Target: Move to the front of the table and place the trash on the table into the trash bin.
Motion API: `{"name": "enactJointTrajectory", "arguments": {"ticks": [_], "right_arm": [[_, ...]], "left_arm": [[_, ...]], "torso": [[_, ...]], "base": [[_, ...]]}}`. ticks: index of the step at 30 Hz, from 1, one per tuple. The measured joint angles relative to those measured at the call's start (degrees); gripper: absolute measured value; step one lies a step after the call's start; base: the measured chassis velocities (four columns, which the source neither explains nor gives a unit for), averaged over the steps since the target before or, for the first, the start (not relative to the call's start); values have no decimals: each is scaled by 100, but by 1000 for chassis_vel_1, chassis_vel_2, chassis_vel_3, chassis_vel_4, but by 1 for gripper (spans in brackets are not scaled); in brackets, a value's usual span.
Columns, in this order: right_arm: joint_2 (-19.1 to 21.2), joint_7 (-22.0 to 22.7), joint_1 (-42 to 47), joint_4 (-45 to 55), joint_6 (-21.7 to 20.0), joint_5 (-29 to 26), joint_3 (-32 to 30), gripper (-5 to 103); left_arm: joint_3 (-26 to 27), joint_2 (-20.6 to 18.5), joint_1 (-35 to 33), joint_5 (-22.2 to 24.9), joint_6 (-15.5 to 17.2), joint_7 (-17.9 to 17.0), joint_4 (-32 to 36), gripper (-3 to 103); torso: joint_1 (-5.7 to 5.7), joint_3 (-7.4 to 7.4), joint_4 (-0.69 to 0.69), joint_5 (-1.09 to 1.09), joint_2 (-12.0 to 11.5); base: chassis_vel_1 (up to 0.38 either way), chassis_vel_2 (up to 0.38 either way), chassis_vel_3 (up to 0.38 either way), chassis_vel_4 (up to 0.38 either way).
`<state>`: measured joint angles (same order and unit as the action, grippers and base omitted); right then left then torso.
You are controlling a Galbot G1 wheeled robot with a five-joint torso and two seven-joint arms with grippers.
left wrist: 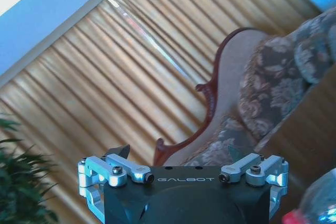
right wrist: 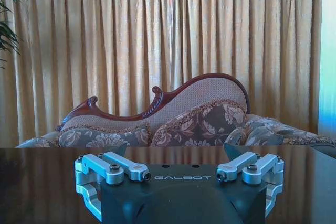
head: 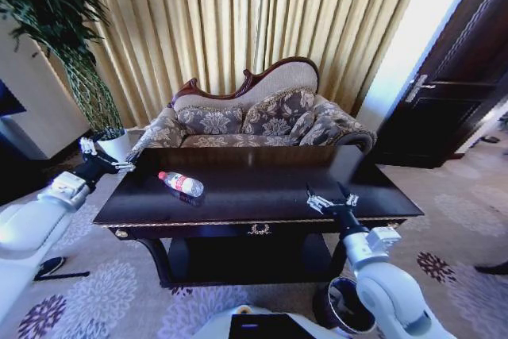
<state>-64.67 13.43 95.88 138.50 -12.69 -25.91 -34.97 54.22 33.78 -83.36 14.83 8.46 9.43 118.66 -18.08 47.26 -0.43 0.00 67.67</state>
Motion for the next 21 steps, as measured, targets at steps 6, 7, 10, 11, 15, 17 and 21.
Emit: {"name": "enactJointTrajectory", "arguments": {"ticks": [6,7,10,11,15,17,21], "right_arm": [[80,2,-60,-98,23,-19,14,100],[80,2,-60,-98,23,-19,14,100],[92,2,-113,-150,26,-25,55,100],[92,2,-113,-150,26,-25,55,100],[100,2,-150,-183,29,-29,72,100],[100,1,-156,-195,33,-30,73,100],[70,2,-162,-213,41,-31,76,100]], "left_arm": [[-228,180,-9,1100,1149,-714,712,100],[-228,180,-9,1100,1149,-714,712,100],[-338,214,19,1661,1677,-1171,962,100],[-338,214,19,1661,1677,-1171,962,100],[-368,89,54,2007,2000,-1209,1033,100],[-467,21,182,2317,2179,-1395,1096,100],[-745,40,442,2913,2385,-2040,1225,100]], "torso": [[0,0,2,1,0],[0,0,2,1,0],[0,0,0,1,0],[0,0,0,1,0],[0,0,1,1,0],[0,0,1,1,0],[0,0,0,1,0]], "base": [[0,0,0,0],[0,0,0,0],[0,0,0,0],[0,0,0,0],[0,0,0,0],[0,0,0,0],[0,0,0,0]]}}
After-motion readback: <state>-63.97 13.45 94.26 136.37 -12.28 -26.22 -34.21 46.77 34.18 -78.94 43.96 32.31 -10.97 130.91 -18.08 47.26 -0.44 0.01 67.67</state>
